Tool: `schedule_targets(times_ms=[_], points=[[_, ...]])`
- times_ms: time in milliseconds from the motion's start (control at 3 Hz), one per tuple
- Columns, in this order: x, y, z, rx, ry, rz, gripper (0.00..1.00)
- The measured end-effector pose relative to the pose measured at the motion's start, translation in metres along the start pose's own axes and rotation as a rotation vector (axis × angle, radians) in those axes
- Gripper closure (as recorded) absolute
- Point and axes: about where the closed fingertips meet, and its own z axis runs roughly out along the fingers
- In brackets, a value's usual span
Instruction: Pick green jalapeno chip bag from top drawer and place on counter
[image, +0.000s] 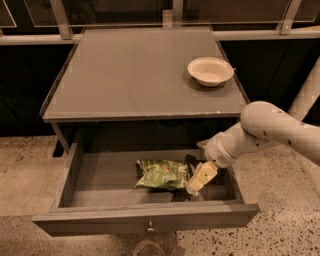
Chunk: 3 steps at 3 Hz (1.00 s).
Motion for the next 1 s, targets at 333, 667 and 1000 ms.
schedule_targets(times_ms=[333,667,1000], points=[[-0.022,-0.019,0.02,-0.022,0.001,-0.041,0.0],[-0.026,-0.015,0.02,0.037,-0.029,-0.045,0.0],[0.008,0.021,0.014,0.191,-0.017,-0.007,0.0]])
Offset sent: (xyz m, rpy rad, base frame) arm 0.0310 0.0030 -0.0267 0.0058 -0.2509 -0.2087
